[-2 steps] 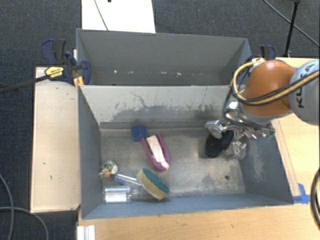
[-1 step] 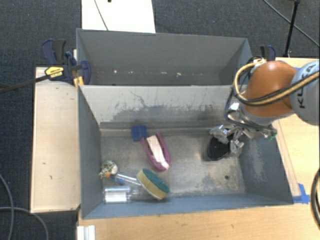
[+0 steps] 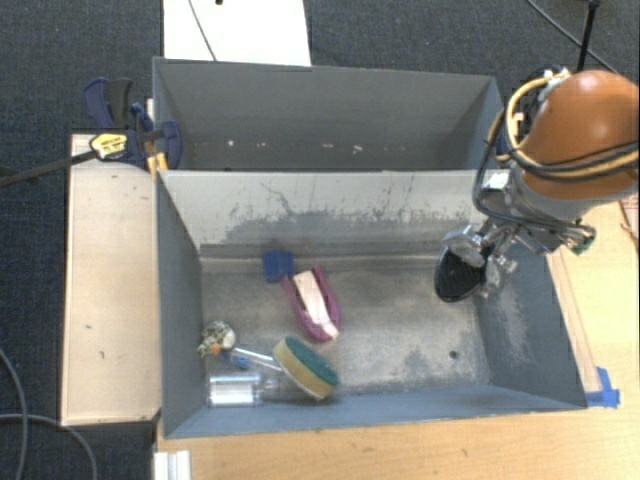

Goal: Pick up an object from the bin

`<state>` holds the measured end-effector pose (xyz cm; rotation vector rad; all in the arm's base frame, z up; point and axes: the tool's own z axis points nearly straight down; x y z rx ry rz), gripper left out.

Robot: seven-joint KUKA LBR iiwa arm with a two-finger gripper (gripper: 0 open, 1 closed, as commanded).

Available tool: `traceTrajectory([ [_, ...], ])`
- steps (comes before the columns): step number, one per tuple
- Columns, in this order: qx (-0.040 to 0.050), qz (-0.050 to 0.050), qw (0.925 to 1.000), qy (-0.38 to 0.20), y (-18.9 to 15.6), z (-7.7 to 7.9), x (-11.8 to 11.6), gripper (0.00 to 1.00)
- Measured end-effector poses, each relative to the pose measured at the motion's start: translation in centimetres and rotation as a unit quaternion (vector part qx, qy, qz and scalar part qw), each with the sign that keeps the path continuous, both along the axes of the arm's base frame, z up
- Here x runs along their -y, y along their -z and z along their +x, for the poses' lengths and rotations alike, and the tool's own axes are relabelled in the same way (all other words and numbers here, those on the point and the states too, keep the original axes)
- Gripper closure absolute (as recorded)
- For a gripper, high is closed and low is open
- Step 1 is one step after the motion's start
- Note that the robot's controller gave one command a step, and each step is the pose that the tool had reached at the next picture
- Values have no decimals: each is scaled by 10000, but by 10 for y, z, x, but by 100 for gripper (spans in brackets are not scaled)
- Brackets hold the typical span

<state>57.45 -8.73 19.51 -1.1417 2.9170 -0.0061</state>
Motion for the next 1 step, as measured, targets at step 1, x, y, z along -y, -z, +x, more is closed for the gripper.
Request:
traceTrajectory([
  [1, 11, -1, 10000, -85, -126, -13, -24, 100],
])
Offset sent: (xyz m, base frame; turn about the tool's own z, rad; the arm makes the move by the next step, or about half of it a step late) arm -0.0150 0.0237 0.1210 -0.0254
